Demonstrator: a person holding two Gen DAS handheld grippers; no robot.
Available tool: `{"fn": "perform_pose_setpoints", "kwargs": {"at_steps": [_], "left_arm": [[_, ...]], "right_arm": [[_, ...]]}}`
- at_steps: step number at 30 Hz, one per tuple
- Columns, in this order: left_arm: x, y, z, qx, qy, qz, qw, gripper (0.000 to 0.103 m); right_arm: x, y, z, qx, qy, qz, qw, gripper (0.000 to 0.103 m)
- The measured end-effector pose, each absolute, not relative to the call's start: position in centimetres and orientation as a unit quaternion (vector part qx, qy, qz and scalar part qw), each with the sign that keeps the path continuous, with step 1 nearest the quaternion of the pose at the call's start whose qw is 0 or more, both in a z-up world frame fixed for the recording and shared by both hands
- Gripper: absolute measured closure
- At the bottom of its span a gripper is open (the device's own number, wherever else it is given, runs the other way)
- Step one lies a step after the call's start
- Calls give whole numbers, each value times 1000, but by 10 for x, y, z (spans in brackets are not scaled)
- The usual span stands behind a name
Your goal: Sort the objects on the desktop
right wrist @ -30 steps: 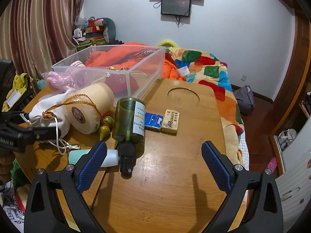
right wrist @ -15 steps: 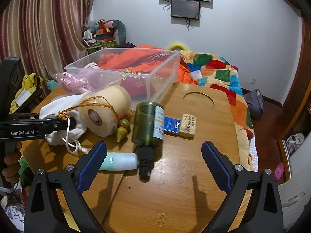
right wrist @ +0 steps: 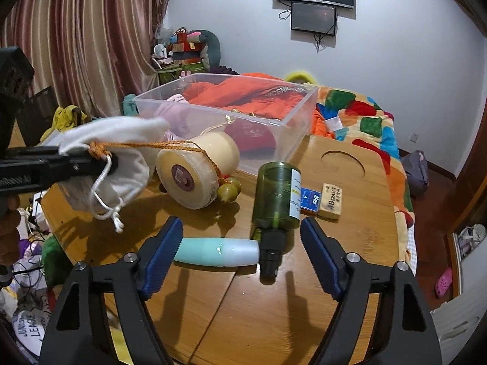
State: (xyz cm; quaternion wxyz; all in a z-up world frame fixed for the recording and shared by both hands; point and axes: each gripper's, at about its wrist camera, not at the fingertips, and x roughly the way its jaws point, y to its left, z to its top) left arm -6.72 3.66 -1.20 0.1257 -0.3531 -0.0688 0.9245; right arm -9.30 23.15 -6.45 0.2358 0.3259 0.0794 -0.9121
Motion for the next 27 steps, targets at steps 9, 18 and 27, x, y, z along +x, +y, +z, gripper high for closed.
{"fn": "perform_pose_setpoints", "kwargs": {"at_steps": [9, 18, 27], "left_arm": [[-70, 38, 30, -318, -46, 934, 157, 76], [-67, 29, 53, -301, -33, 940, 160, 76], [-69, 32, 57, -295, -35, 940, 169, 76]], "right_arm": [[-93, 226, -59, 317, 65, -912, 252, 31], [-95, 216, -66, 349, 6, -880, 322, 43], [-83, 196, -54, 326, 28, -883, 336, 43]]}}
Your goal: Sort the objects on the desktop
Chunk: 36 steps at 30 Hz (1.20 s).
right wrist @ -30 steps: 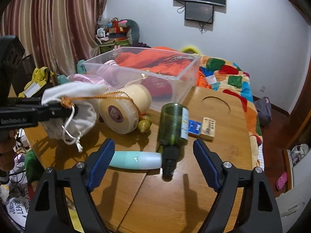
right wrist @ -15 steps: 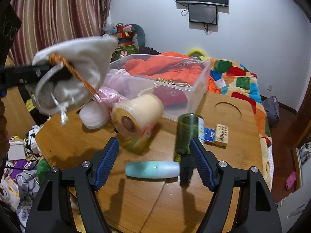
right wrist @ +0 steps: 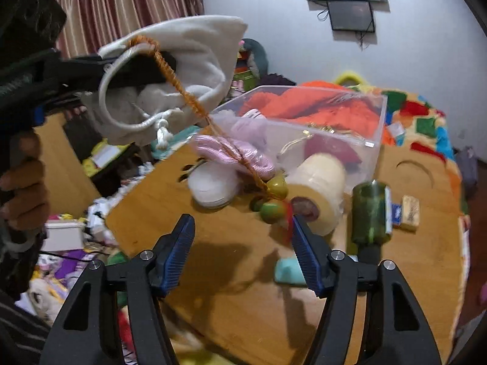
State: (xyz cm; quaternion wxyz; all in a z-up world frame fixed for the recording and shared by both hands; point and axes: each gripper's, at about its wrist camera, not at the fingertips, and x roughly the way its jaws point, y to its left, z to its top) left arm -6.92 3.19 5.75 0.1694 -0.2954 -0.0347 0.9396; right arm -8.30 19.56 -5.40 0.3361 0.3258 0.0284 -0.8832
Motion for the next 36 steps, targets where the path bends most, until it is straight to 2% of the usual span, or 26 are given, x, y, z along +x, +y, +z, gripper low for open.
{"fn": "perform_pose_setpoints", "kwargs": {"at_steps": [3, 6, 9, 11, 13, 14, 24, 36], "left_arm": [[-68, 38, 58, -293, -32, 939, 179, 76], [-67, 42, 60, -291, -25, 938, 186, 76], [-67, 43, 63, -287, -21, 939, 187, 76], [-68, 42, 65, -285, -21, 940, 188, 76], [-68, 41, 66, -283, -20, 941, 186, 76], [-68, 40, 66, -282, -19, 941, 184, 76], [-86, 19, 64, -284, -17, 947, 151, 76], [-135, -12, 49, -307, -23, 945, 112, 76]], "right_arm": [[-95, 196, -54, 336, 8, -882, 330, 44], [-103, 194, -55, 351, -10, -870, 347, 57], [-105, 191, -57, 358, -16, -862, 358, 59], [-104, 189, -57, 356, -13, -862, 360, 68], [-105, 188, -55, 356, -16, -860, 365, 85], [-105, 188, -55, 358, -18, -858, 367, 86], [-105, 196, -28, 326, 24, -884, 335, 86], [-151, 196, 13, 289, 50, -914, 281, 86]]}}
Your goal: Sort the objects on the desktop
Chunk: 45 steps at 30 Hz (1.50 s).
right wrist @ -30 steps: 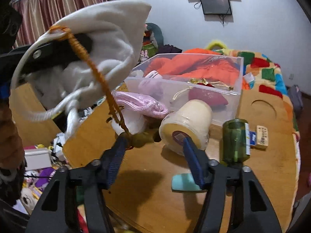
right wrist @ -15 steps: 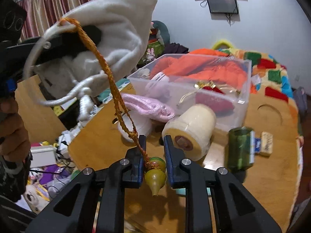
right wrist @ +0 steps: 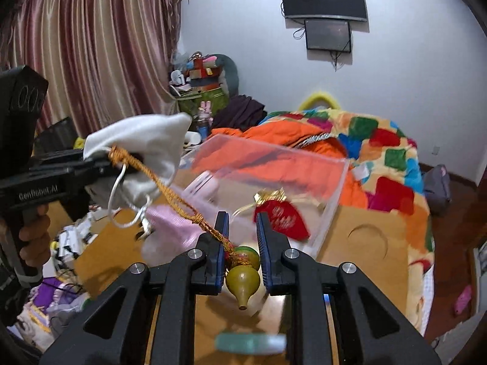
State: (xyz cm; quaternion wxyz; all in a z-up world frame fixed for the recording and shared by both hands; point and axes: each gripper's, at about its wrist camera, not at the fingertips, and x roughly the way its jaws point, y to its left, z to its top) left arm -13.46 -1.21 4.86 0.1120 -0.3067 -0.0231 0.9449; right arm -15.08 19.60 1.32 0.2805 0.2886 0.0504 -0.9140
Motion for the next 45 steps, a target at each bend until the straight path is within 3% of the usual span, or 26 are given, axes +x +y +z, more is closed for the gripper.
{"fn": "perform_pose_setpoints", "kwargs": {"at_steps": [25, 45], "left_arm": [[-241, -19, 15, -373, -9, 922, 105, 76], [-274, 9, -6, -425, 53, 896, 112, 70]], "right_arm": [[-264, 159, -11, 361, 83, -891, 264, 86], [-284, 146, -35, 397, 154, -878, 220, 86]]}}
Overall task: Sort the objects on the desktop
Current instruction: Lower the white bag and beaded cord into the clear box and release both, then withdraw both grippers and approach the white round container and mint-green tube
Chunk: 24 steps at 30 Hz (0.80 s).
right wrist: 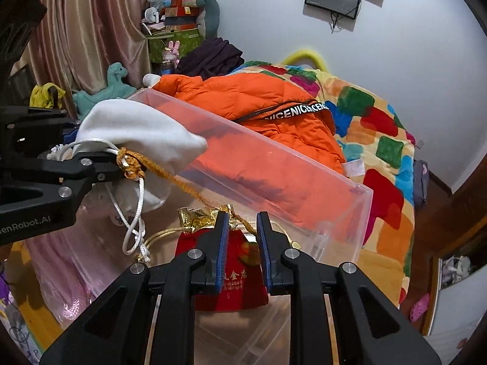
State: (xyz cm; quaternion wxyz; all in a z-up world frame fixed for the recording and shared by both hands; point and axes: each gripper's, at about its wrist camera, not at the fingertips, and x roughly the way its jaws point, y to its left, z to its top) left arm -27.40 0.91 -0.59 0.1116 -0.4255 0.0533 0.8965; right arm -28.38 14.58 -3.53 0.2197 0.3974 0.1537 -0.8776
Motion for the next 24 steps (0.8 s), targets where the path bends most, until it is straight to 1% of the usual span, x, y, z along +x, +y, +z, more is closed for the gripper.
{"fn": "perform_pose_setpoints", "kwargs": {"at_steps": [2, 3, 4, 5, 6, 7, 8, 10, 11, 13, 14, 16, 20, 22, 24], "left_arm": [[-272, 9, -6, -429, 52, 895, 112, 66], [-271, 8, -5, -429, 51, 895, 112, 60], [-270, 7, -3, -427, 50, 896, 112, 53], [-268, 6, 0, -424, 50, 898, 112, 49], [-266, 6, 3, -420, 52, 899, 111, 43], [-265, 6, 6, -417, 53, 901, 109, 39], [-262, 6, 10, -414, 54, 903, 107, 37], [-258, 6, 16, -409, 54, 905, 104, 32], [-257, 5, 19, -407, 53, 906, 103, 31], [-250, 4, 26, -399, 51, 910, 101, 27], [-247, 3, 28, -394, 50, 912, 98, 25], [-241, 1, 35, -385, 47, 917, 90, 18], [-226, 1, 49, -369, 40, 924, 87, 15], [-217, 0, 56, -355, 37, 931, 80, 11], [-208, -1, 60, -346, 38, 934, 76, 10]], "right_arm": [[-282, 146, -33, 396, 151, -879, 219, 83], [-281, 147, -32, 394, 152, -880, 217, 77], [-279, 148, -30, 388, 153, -884, 213, 68], [-276, 149, -29, 382, 154, -887, 208, 64], [-273, 149, -26, 374, 156, -891, 204, 56], [-269, 150, -23, 364, 158, -895, 202, 51], [-265, 151, -20, 357, 158, -899, 200, 49], [-258, 152, -12, 341, 159, -907, 190, 39], [-255, 153, -8, 334, 159, -910, 185, 36], [-245, 157, 1, 314, 158, -920, 174, 23], [-240, 159, 5, 305, 156, -924, 171, 21], [-230, 165, 15, 290, 147, -931, 168, 17], [-214, 174, 30, 276, 137, -937, 163, 12], [-202, 180, 38, 267, 129, -941, 162, 8], [-193, 184, 44, 256, 124, -945, 161, 6]]}}
